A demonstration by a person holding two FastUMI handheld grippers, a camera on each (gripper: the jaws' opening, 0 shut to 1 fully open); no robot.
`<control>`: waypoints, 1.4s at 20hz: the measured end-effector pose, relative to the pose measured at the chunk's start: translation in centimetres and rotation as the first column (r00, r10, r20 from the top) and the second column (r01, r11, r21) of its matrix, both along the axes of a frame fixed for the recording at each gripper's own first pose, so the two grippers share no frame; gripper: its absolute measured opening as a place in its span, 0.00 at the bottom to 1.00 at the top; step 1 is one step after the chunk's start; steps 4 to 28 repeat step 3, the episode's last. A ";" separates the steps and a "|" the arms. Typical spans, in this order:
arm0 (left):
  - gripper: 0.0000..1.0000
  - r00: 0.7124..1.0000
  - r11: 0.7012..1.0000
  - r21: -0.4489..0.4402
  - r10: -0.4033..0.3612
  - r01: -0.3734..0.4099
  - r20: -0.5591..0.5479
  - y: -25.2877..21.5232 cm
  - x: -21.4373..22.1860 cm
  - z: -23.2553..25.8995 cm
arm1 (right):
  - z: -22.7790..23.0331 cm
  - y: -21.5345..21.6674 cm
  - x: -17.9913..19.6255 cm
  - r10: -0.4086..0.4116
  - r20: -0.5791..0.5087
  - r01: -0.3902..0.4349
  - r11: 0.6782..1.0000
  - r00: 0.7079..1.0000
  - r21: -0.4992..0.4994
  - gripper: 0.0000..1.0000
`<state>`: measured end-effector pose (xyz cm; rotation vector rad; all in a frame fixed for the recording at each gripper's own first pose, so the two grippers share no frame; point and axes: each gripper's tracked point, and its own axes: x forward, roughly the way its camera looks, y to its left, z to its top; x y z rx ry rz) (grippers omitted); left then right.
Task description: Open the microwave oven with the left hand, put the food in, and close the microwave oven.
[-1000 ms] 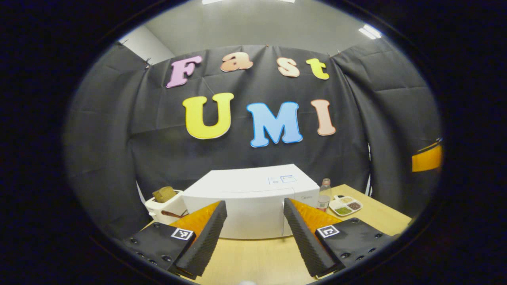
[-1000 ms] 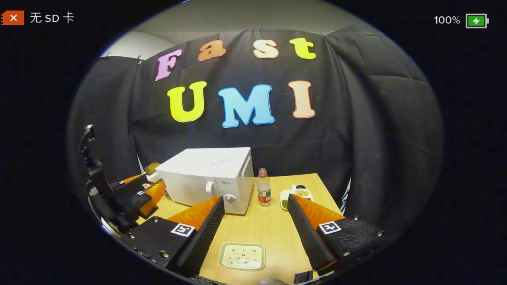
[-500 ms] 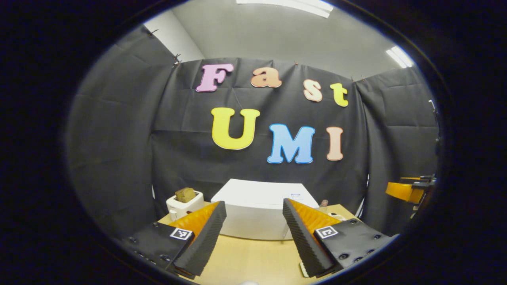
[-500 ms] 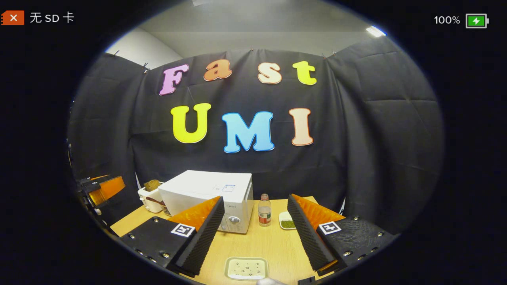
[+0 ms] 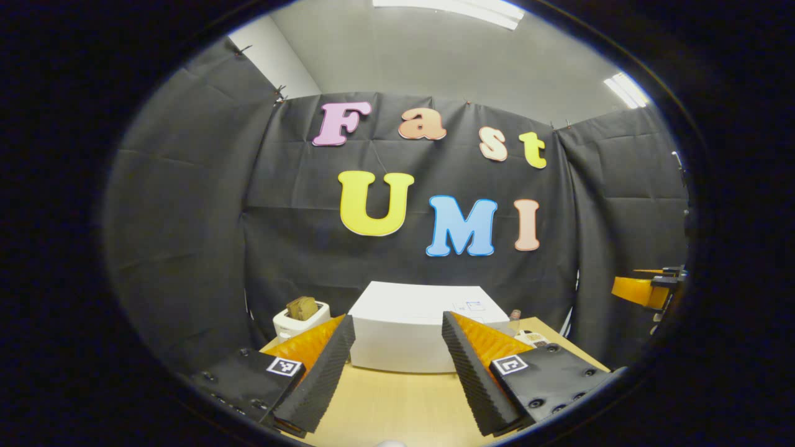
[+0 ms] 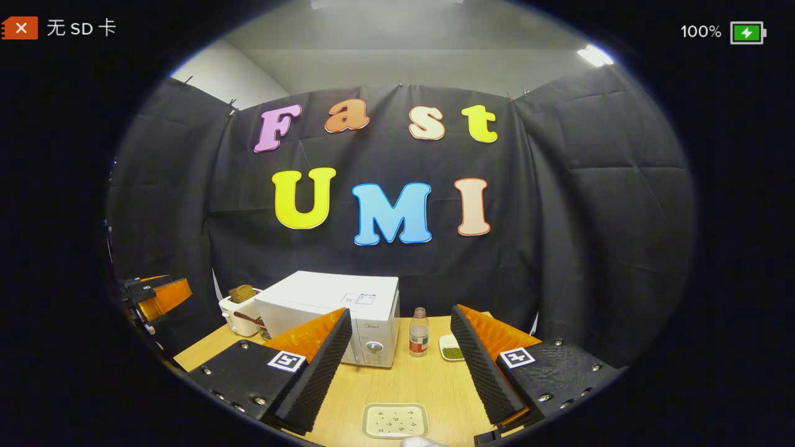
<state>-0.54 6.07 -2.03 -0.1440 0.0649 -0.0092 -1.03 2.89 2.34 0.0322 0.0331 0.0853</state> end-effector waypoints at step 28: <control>0.95 1.000 1.000 0.023 0.002 -0.002 0.026 0.7 0.1 0.9 | 0.6 0.3 0.0 -0.006 0.012 0.006 1.000 1.000 -0.008 0.98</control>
